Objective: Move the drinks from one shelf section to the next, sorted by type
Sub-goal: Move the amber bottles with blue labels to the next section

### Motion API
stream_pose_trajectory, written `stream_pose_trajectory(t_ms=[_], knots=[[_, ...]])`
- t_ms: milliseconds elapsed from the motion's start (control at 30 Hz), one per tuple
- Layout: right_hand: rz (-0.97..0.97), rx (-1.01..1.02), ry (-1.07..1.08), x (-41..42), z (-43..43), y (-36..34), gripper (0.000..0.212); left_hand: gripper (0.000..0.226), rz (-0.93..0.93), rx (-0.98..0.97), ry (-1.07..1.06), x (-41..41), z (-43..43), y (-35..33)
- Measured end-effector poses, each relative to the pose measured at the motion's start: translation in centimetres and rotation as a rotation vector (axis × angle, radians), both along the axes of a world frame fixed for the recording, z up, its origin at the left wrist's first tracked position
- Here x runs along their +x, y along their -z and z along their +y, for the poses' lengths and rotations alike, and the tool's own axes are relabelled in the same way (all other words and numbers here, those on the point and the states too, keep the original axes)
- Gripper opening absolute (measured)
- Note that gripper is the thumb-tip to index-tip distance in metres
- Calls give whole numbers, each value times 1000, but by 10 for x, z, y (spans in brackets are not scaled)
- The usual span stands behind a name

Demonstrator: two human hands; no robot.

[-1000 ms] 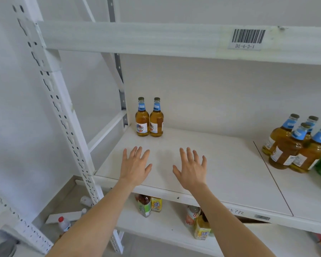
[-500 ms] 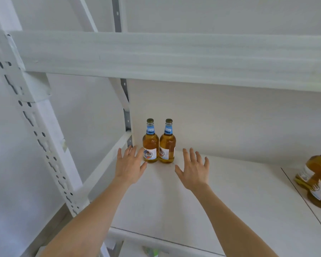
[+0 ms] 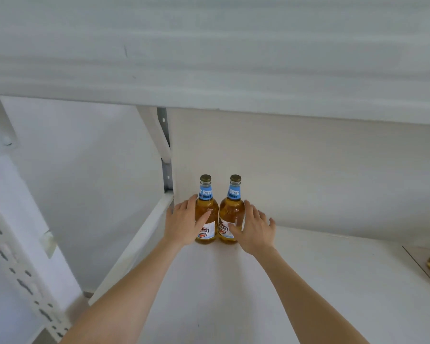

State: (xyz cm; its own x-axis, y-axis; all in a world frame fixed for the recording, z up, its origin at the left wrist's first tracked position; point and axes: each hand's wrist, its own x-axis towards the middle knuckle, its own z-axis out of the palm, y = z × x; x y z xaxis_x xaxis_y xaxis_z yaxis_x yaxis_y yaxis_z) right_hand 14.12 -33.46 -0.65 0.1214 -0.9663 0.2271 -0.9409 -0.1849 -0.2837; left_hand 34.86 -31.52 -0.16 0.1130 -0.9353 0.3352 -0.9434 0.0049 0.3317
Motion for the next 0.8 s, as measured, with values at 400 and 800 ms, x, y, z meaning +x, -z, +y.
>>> stream_pose_trajectory(t_ms=[400, 800], knots=[[-979, 250, -51, 19, -20, 3, 66, 31, 843, 129, 176, -14, -20, -14], [-1186, 284, -28, -1, 17, 11, 69, 21, 915, 27, 129, -25, 21, -14]])
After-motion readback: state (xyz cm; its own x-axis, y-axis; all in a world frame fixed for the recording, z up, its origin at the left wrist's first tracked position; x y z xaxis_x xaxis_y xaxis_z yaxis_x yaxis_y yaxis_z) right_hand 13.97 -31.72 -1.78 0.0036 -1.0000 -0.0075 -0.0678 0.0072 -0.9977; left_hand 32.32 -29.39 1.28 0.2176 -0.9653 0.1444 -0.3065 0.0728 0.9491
